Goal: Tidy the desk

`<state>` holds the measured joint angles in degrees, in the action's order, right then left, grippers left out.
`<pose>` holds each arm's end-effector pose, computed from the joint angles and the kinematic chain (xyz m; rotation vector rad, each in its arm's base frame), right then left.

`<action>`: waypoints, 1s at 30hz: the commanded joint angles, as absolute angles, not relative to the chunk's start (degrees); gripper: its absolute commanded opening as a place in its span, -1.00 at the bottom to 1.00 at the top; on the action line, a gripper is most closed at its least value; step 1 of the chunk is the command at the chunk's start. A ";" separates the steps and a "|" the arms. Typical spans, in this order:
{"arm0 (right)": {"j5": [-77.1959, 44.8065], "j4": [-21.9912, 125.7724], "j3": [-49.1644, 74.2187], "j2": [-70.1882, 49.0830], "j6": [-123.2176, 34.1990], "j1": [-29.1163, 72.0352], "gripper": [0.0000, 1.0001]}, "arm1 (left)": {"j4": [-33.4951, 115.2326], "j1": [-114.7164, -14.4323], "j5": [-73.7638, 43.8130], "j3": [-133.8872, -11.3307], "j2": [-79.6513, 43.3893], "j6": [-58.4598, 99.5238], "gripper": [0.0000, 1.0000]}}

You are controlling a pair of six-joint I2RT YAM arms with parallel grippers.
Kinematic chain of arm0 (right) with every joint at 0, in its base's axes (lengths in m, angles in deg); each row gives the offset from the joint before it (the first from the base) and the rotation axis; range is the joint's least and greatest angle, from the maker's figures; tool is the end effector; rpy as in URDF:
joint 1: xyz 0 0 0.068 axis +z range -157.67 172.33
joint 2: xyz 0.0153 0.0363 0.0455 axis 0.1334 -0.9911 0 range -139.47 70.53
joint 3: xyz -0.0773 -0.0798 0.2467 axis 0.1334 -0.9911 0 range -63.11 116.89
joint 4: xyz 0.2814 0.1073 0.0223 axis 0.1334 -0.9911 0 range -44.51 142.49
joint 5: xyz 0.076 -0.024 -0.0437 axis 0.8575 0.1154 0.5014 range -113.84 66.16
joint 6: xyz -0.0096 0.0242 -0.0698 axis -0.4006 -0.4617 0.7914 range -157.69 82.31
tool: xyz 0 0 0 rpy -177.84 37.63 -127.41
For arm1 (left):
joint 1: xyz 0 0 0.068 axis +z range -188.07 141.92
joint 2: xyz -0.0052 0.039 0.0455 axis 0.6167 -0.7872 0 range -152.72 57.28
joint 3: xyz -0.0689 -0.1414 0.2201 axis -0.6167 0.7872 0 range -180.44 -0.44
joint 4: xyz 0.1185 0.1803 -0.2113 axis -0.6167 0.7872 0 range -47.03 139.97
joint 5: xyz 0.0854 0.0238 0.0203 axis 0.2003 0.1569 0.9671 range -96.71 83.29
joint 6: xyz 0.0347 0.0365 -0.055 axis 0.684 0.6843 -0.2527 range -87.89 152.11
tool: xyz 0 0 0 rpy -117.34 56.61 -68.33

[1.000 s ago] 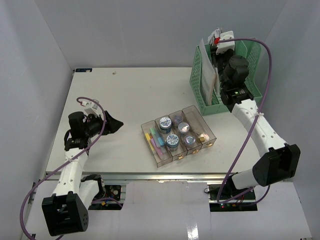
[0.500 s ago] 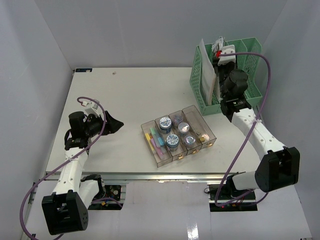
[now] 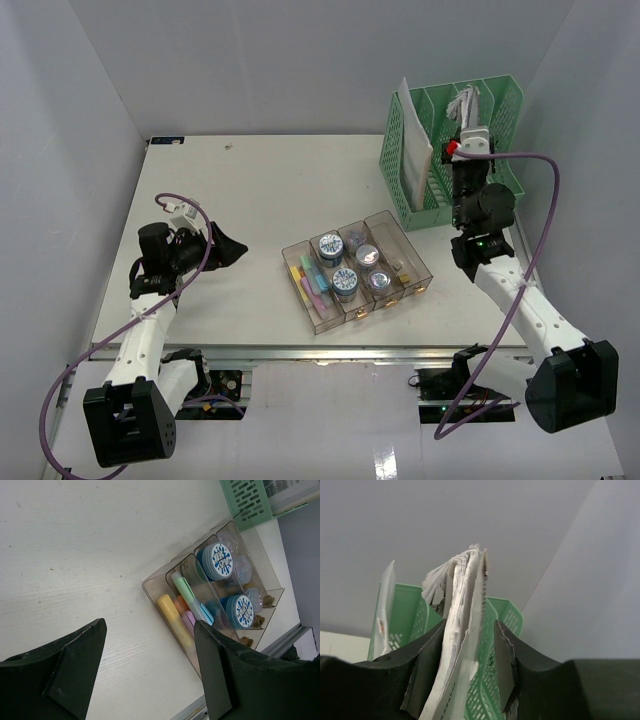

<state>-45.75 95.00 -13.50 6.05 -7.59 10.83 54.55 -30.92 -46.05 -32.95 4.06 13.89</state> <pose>0.3088 0.0787 0.3950 -0.1296 1.1266 -0.3885 0.2602 -0.0073 0.2119 -0.0567 2.1023 -0.8436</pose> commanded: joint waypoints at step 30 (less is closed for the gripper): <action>-33.68 107.33 -11.18 -4.46 -5.72 9.47 -0.85 | 53.26 -31.23 -48.03 -34.36 3.93 14.89 0.63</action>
<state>-35.09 100.74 -13.90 -4.16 -5.58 10.47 54.52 -31.07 -46.59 -32.97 3.26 14.07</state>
